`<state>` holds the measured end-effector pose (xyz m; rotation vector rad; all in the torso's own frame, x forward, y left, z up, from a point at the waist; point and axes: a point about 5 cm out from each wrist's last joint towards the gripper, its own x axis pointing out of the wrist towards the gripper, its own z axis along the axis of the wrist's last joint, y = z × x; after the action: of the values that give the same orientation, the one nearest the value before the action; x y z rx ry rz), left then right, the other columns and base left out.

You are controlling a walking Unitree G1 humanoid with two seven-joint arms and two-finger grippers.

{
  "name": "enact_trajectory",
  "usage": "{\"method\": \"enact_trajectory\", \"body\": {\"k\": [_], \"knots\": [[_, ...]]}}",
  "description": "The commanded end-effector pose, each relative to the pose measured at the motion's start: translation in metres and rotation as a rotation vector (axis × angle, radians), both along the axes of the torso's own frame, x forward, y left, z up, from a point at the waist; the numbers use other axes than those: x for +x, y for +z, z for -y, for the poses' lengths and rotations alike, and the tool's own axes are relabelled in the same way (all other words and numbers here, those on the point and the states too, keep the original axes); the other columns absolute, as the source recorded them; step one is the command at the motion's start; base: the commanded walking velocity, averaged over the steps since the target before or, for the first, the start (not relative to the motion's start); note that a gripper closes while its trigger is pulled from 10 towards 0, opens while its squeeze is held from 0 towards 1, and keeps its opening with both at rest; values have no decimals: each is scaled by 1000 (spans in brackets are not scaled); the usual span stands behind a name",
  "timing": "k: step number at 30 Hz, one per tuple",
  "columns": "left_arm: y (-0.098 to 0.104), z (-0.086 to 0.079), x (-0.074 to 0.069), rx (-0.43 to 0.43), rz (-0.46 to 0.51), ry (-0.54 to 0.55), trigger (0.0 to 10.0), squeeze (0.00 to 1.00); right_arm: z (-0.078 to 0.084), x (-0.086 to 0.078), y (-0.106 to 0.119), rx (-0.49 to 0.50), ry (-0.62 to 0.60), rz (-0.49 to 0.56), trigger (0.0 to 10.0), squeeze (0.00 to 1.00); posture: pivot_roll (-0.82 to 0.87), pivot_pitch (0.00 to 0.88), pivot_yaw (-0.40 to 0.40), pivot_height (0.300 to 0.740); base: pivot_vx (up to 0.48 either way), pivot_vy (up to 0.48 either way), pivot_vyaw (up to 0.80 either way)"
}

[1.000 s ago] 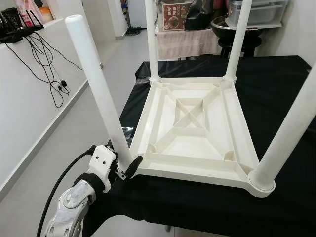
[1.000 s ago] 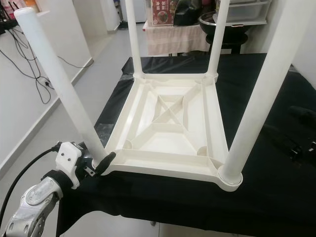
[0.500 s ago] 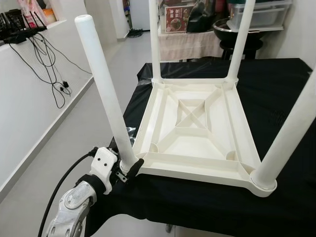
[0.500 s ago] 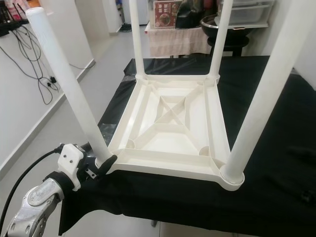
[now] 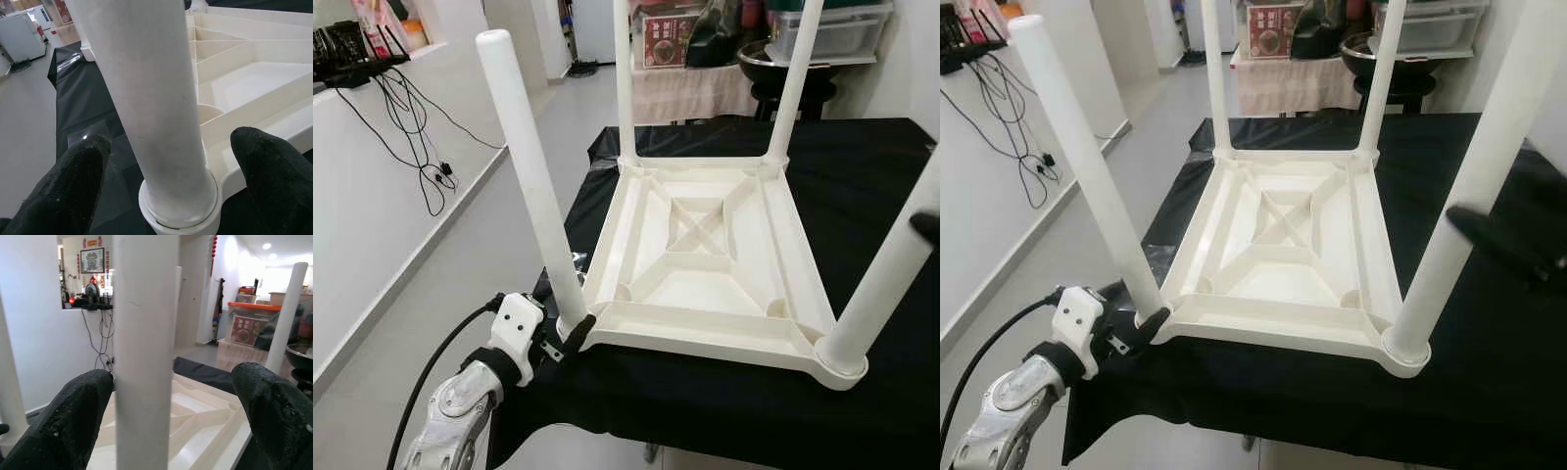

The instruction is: Building children table

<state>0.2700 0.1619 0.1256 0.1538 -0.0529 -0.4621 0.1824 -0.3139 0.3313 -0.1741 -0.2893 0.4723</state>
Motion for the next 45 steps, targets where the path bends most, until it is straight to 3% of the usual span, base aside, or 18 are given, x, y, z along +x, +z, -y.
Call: {"method": "enact_trajectory", "body": {"k": [1,4,5,8,24,32,35,45], "knots": [[-5,-12,0,23,-8,66,10000,0,0,6,2,9,-46,17,10000,0,-203,84,47,740,0,0,0],[-6,-17,2,28,-5,103,10000,0,3,17,2,28,-138,13,10000,0,-202,84,44,740,0,0,0],[-7,-20,2,26,-10,114,10000,0,8,28,4,48,-235,2,10000,0,-201,85,41,740,0,0,0],[-9,-21,2,24,-16,115,10000,0,13,36,5,66,-285,-15,10000,0,-201,85,37,740,0,0,0],[-3,-26,20,-21,4,139,10000,0,14,52,13,94,-361,-74,10000,0,-213,91,22,740,0,0,0],[16,-9,35,-61,48,66,10000,0,-16,72,1,110,-268,-114,10000,0,-208,89,17,740,0,0,0],[16,5,30,-52,20,-49,10000,0,-27,77,-4,104,-234,-126,10000,0,-206,88,22,740,0,0,0],[10,9,12,-55,-26,-118,10000,0,-36,82,-8,118,-208,-147,10000,0,-189,85,28,740,0,0,0]]}}
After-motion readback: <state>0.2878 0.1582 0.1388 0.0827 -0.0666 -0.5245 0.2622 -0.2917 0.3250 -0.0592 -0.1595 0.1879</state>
